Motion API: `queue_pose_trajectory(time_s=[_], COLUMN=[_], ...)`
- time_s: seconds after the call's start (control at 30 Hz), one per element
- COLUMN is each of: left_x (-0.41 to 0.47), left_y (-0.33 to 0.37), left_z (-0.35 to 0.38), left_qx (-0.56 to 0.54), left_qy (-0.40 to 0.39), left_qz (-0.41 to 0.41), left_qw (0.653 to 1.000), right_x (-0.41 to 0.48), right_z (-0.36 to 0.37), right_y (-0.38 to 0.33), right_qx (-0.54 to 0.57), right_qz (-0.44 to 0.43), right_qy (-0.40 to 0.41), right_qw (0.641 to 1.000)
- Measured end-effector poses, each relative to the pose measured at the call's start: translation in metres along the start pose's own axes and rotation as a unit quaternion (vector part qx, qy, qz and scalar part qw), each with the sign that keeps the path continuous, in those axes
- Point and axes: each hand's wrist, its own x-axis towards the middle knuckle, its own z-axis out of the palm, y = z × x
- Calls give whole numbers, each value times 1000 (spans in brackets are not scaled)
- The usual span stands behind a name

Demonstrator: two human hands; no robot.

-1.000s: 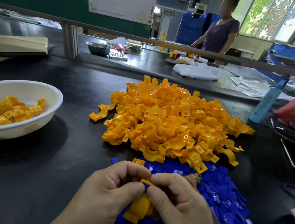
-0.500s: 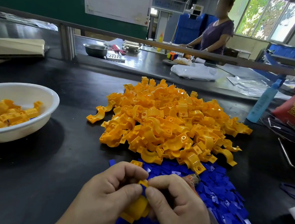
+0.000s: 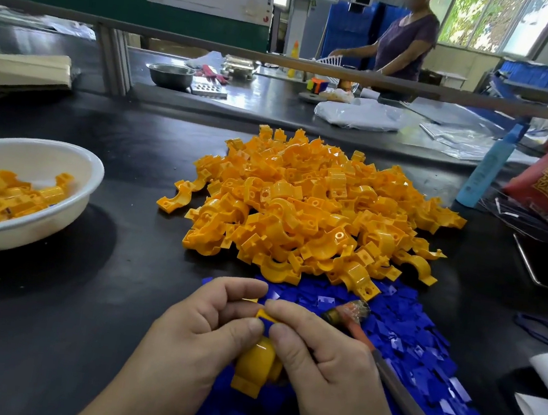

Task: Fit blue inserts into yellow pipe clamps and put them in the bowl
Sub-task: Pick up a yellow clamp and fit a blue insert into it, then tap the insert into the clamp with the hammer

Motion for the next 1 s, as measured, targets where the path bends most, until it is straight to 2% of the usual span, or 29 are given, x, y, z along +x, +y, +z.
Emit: queue_pose_trajectory(time_s=[0.23, 0.33, 0.4, 0.47, 0.57, 0.67, 0.77, 0.87, 0.93, 1.0], left_x=[0, -3, -4, -2, 1, 1, -8, -19, -27, -36], left_y=[-6, 5, 13, 20, 29, 35, 36, 28, 25, 25], left_z=[2, 5, 1, -11, -41, -72, -85, -82, -79, -78], left_qx=[-31, -8, 21, 46, 103, 226, 356, 451, 450, 481], left_qy=[7, 24, 58, 126, 210, 197, 178, 158, 168, 171], left_qz=[-8, 2, 6, -10, -68, -116, -131, -130, -129, -133], left_qw=[999, 1000, 998, 991, 970, 947, 908, 869, 868, 849], right_x=[-2, -3, -4, -4, -5, -15, -42, -69, -81, -87], right_z=[2, 4, 0, -11, -40, -70, -94, -102, -101, -98], right_y=[4, 3, 0, -4, -11, -14, -9, 5, 11, 11], right_qx=[-74, -90, -127, -168, -249, -361, -465, -568, -571, -535], right_qz=[-37, -47, -63, -71, -39, 1, 68, 151, 177, 176], right_qy=[36, 20, 33, 82, 102, 80, 75, 10, -2, 4], right_qw=[996, 995, 989, 980, 962, 929, 879, 809, 801, 826])
